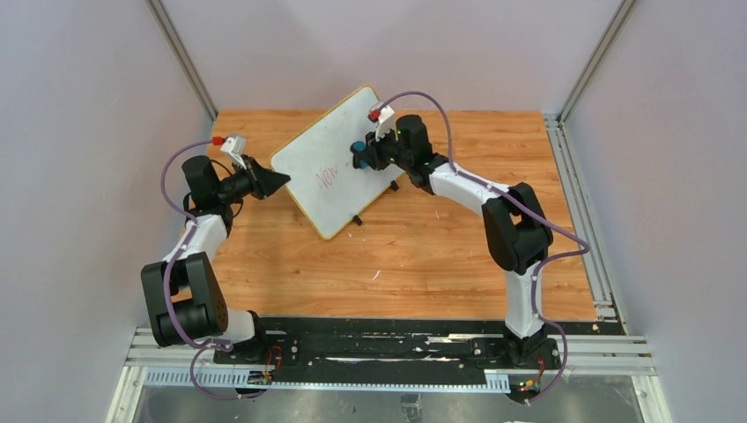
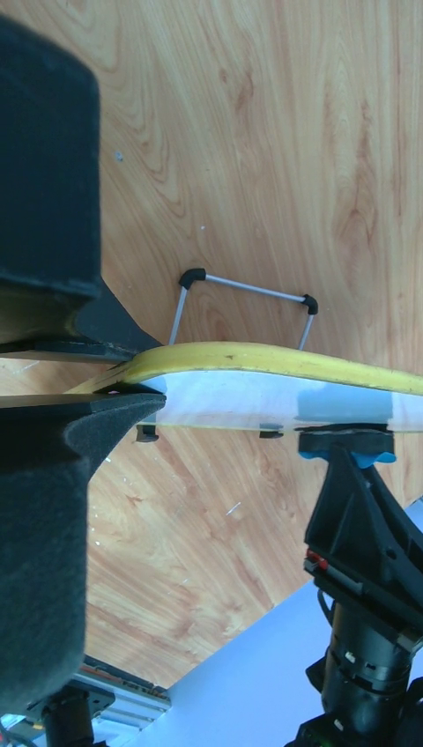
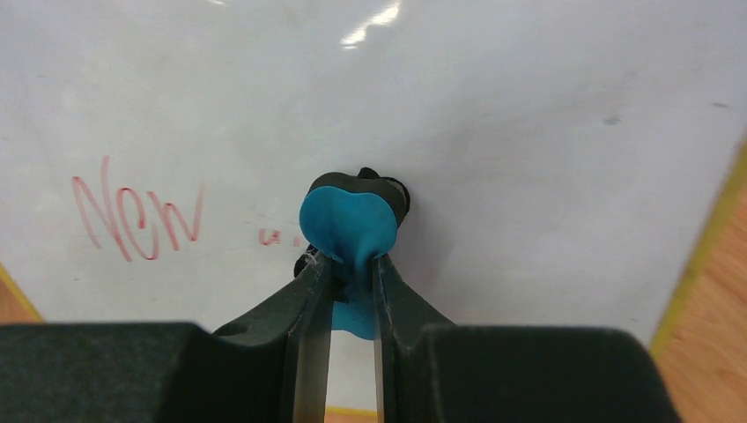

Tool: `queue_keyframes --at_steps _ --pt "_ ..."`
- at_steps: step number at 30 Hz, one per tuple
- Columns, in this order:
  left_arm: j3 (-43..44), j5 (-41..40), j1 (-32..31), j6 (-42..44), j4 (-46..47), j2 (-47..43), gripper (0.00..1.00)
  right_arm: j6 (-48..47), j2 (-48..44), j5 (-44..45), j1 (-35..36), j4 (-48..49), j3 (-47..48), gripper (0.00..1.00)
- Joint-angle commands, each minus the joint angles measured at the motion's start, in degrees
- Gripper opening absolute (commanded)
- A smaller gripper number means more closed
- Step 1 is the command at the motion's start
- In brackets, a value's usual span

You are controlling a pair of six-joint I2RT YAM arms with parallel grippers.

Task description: Erase the whiteboard

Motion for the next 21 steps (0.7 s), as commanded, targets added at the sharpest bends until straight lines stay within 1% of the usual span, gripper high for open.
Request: queue_keyframes --at_steps 1,5,9,14,21 --pt "-0.40 -1.86 -0.17 6.61 -3.47 0.36 0.00 -1.52 0.98 1.51 -3.67 -1.27 2.21 0.01" --pt "-0.40 -1.86 -0.15 6.58 -3.54 0.41 0.00 -1.08 1.64 0.54 -3.88 -1.43 2.92 0.01" --pt "-0.34 -2.04 -0.15 6.47 -3.47 0.28 0.00 -0.01 2.02 -0.55 -2.67 -0.56 2.73 0.01" --pt "-0.27 -1.97 -0.17 6.39 -3.46 0.14 0.00 0.24 2.11 -0.84 0.29 -0.06 2.17 0.01" --pt "-0.31 -2.00 -0.13 6.39 -3.51 0.27 0.00 2.17 -0.36 -0.66 4.78 3.50 -1.99 0.01"
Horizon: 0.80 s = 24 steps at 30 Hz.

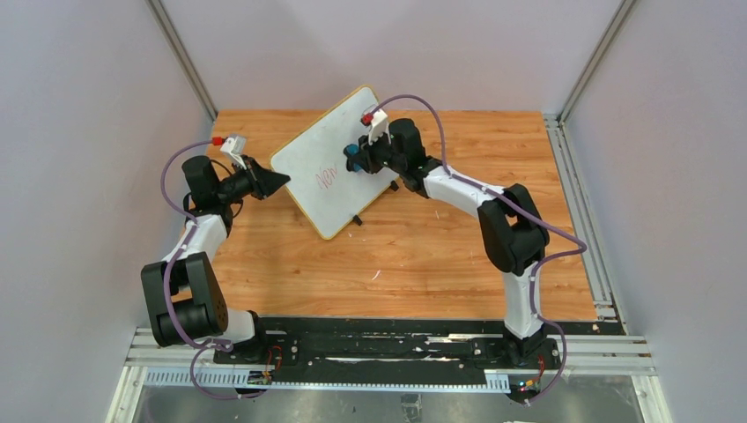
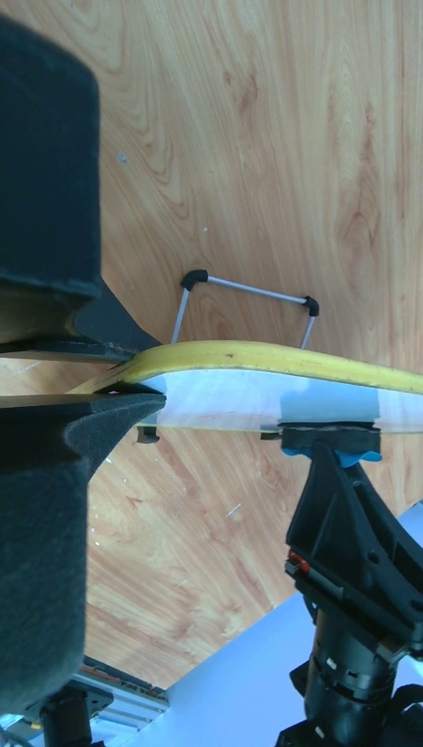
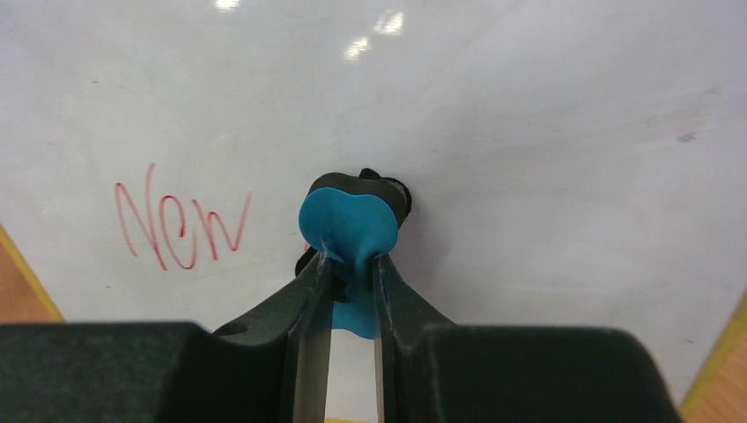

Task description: Erase the whiteboard

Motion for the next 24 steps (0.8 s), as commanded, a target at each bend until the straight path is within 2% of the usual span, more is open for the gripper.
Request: queue_keyframes --at_steps 1,7,18,24 --pt "-0.22 -1.72 -0.12 6.39 -3.17 0.30 0.00 2.58 -1.30 -1.23 4.56 3.78 -3.06 0.01" --pt "-0.38 -1.69 -0.19 6.34 -3.15 0.00 0.00 1.69 0.75 -0.07 5.21 2.64 -1.61 0.01" --pt "-0.06 -1.78 -0.15 6.50 -3.51 0.33 0.00 1.07 4.04 -0.24 -4.31 0.19 2.01 0.01" --pt "0.04 -1.83 -0.19 6.52 -3.60 0.41 0.00 -0.63 5.86 0.04 -5.94 -2.26 5.38 0.01"
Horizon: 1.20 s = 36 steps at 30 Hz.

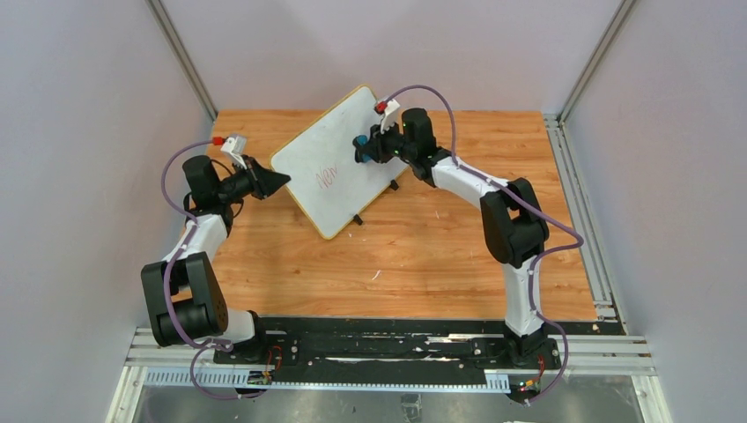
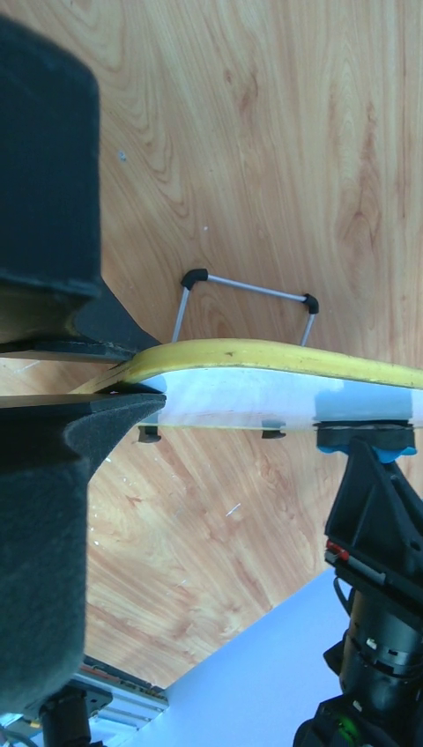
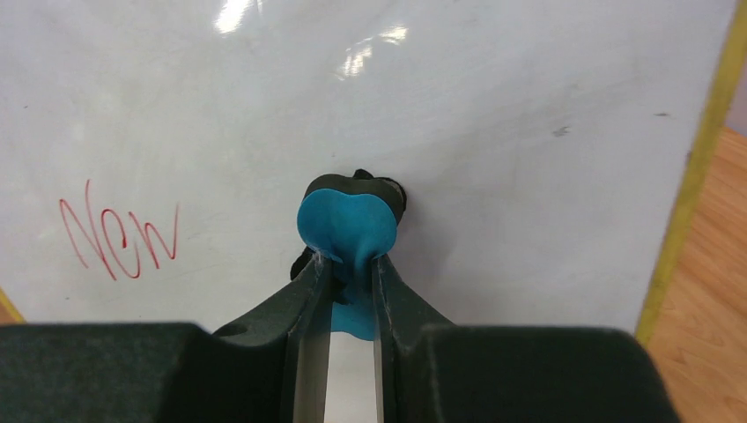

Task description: Erase the whiteboard

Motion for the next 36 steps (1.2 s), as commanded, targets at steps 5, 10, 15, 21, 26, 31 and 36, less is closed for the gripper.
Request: queue_keyframes --at_steps 5,10,15,21,26,31,36 --pt "-0.15 -1.60 -0.24 6.93 -3.78 0.27 0.00 -1.20 3.46 2.83 -1.62 -2.32 3.13 0.01" --pt "-0.23 -1.58 -0.16 7.20 -4.03 0.31 0.00 -0.58 0.92 2.32 1.02 -1.48 -0.13 0.01" --pt "-0.22 -1.48 -0.24 7.12 -4.08 0.24 0.00 0.97 -2.20 1.66 5.00 0.20 -3.80 0.01" --pt "-0.29 -1.32 -0.25 7.02 -4.08 -0.29 0.00 1.69 -3.36 1.06 10.16 0.72 -4.44 0.01" --pt "-0.40 -1.25 -0.24 7.09 -4.29 -0.71 0.00 2.98 -1.80 -0.31 13.43 0.80 -2.54 0.01" --pt "-0.42 -1.28 -0.25 7.13 -4.44 -0.74 0.00 2.27 -1.36 -0.02 15.49 0.05 -1.83 0.01" --pt "-0.37 -1.12 -0.19 7.09 -4.44 -0.80 0.00 0.26 -1.04 2.02 14.06 -1.94 -1.09 0.00"
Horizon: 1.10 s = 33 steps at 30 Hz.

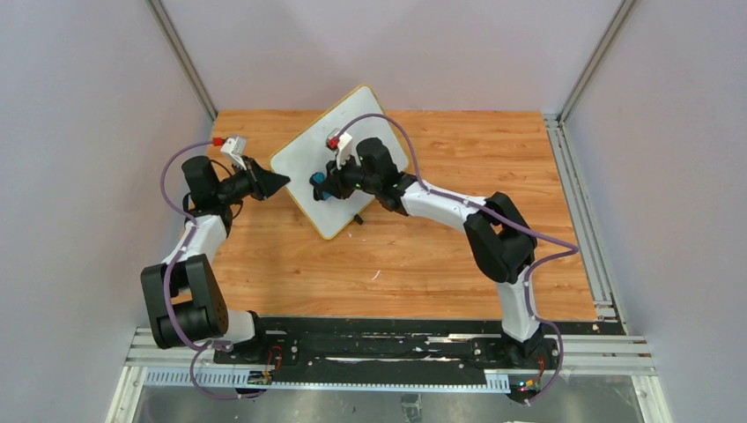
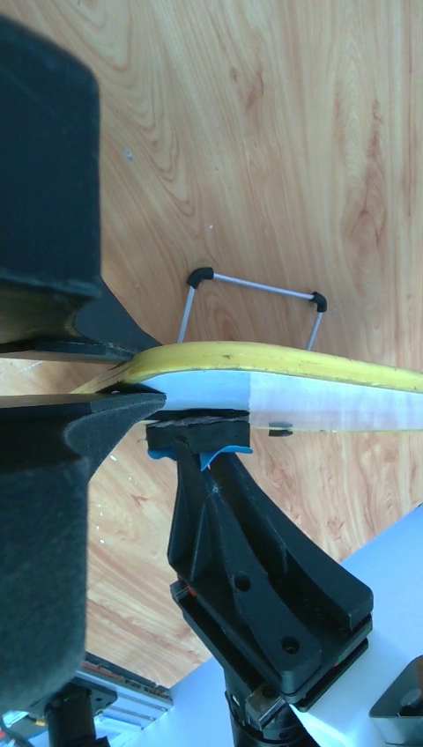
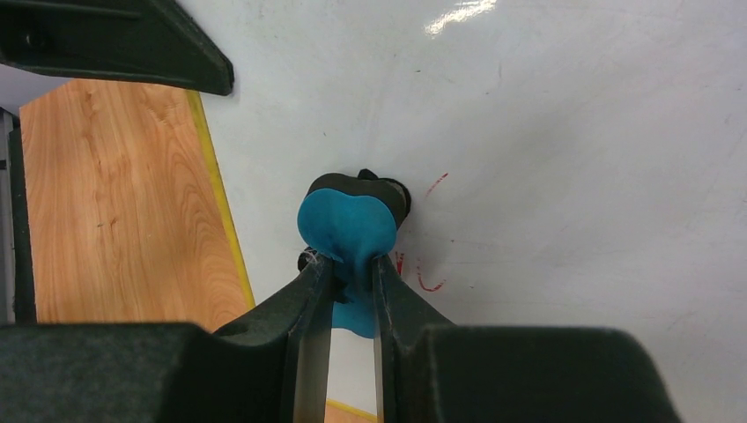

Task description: Erase the whiteboard

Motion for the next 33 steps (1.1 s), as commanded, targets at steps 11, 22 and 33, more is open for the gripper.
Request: queue_keyframes --at_steps 11,22,33 --pt "-0.14 -1.53 -0.17 6.58 -3.25 0.10 0.00 -4.05 3.39 1.05 -11.92 -7.44 7.86 0.00" --pt "-0.05 -1.78 -0.27 6.50 -3.17 0.01 0.00 -3.62 3.91 -0.68 -10.21 -8.35 9.74 0.01" --pt "-0.15 -1.69 -0.24 6.43 -3.26 -0.27 0.00 -0.83 1.44 -0.89 -1.37 -5.53 6.98 0.01"
